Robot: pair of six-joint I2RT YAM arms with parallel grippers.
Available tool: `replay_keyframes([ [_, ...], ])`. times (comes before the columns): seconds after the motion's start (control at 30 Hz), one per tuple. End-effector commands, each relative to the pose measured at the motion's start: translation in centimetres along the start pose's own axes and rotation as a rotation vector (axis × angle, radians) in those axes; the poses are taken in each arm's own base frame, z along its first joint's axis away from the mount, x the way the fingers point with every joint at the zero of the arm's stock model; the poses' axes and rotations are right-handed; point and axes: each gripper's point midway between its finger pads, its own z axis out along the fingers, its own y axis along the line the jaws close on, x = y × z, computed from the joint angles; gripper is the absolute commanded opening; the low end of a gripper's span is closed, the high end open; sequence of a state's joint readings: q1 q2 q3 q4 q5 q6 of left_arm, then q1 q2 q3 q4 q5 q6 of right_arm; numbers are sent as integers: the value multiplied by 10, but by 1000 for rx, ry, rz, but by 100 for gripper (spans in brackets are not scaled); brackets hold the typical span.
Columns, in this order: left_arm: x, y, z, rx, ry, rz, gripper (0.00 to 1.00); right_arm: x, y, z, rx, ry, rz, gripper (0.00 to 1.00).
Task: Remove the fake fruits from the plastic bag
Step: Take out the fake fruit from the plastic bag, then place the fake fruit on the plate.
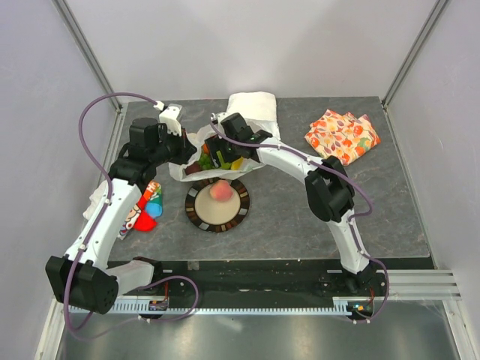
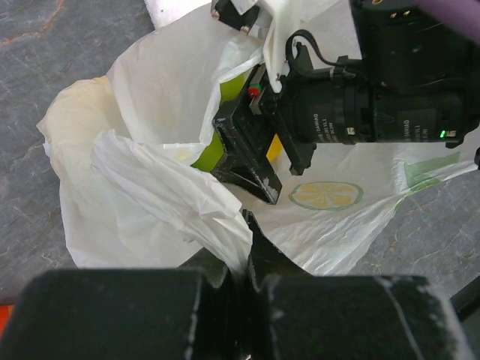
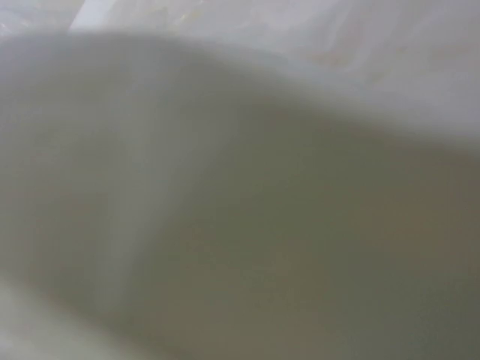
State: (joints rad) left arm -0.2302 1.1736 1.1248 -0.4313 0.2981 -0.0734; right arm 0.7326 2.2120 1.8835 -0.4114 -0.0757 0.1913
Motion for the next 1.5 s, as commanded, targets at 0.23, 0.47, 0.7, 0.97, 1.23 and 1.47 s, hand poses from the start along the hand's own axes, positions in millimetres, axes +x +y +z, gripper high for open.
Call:
replay_keyframes([
  [0.23,-16,-6,3,37,-40,-42,2,2,-13,28,64,-5,28,88],
  [0.47,-15,-5,6,36,-33,-45,2,-18,-13,27,34,-61,-43,38],
  [0.7,-20,-4,7,30,-48,-45,2,-85,12,-59,-27,-233,-146,19],
  [0.97,-31,-3,7,25,-78,-32,2,-97,44,-162,-109,-341,-284,15],
  [1.23,-58,-9,0,43,-145,-14,2,-35,119,-217,-302,-319,-585,16],
  [1.47,-91,-10,-12,25,-220,45,2,36,157,-194,-439,-196,-747,17],
])
